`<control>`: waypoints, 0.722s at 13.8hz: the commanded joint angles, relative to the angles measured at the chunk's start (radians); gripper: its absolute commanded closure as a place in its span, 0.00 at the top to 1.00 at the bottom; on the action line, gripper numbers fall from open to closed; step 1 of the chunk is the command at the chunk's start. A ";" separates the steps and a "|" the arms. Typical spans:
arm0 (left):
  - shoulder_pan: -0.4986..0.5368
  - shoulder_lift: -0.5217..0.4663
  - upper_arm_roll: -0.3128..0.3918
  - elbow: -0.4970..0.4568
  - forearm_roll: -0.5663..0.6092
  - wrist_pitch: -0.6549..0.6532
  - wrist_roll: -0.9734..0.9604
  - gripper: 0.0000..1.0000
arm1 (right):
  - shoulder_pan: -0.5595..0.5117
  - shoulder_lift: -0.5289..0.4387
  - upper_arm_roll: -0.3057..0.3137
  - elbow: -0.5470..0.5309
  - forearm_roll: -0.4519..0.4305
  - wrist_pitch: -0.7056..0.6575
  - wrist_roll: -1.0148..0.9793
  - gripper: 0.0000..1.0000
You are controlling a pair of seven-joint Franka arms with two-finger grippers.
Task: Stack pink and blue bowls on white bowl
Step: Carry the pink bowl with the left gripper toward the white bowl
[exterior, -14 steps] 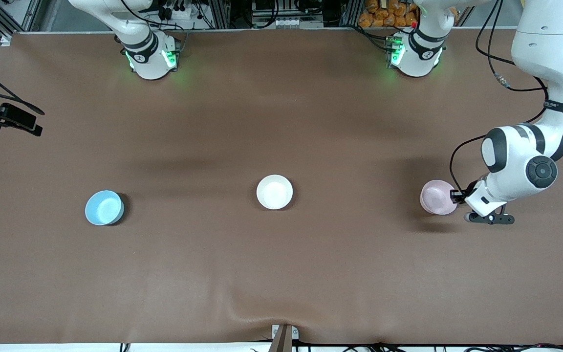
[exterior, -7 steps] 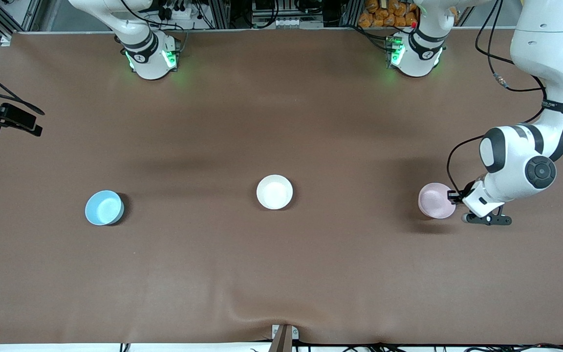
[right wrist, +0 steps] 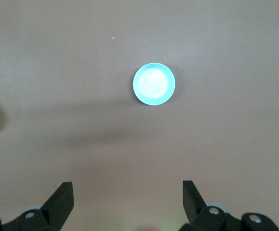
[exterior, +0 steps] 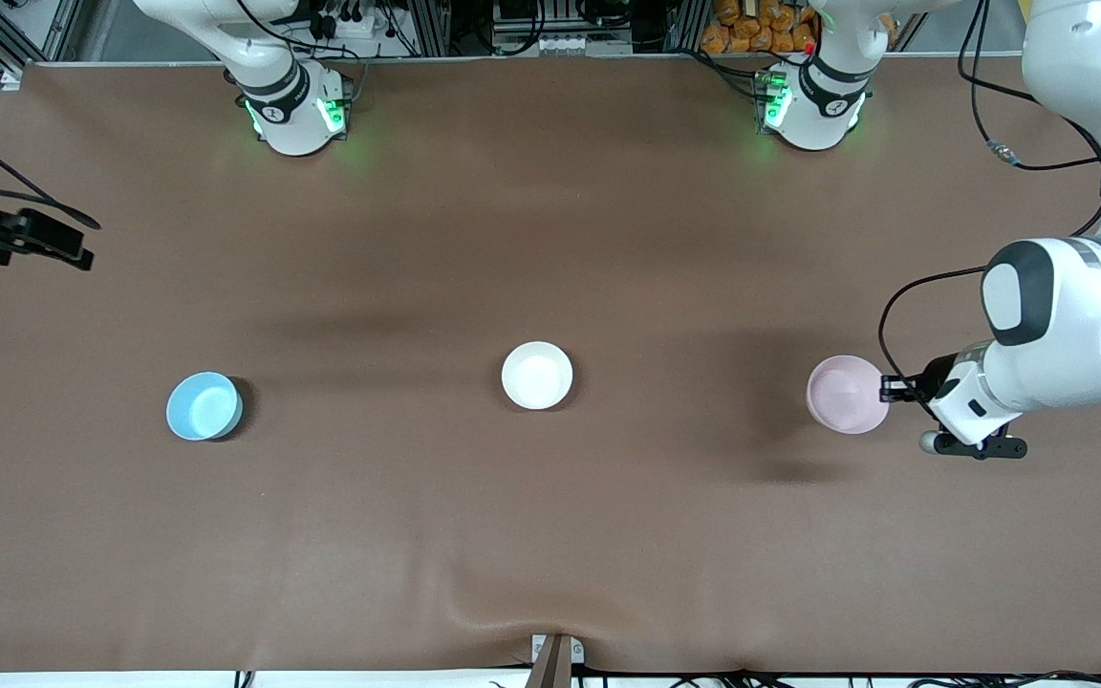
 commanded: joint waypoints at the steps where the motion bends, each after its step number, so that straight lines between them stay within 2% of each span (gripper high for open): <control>1: -0.057 0.004 -0.037 0.071 -0.005 -0.042 -0.137 0.00 | -0.002 0.050 0.000 0.019 -0.019 -0.006 0.014 1.00; 5: -0.230 0.016 -0.038 0.122 -0.008 -0.042 -0.364 0.00 | -0.048 0.140 -0.005 0.021 -0.006 0.007 0.012 1.00; 10: -0.416 0.118 -0.038 0.218 -0.014 -0.013 -0.633 0.00 | -0.071 0.258 -0.006 0.007 -0.011 0.153 0.012 1.00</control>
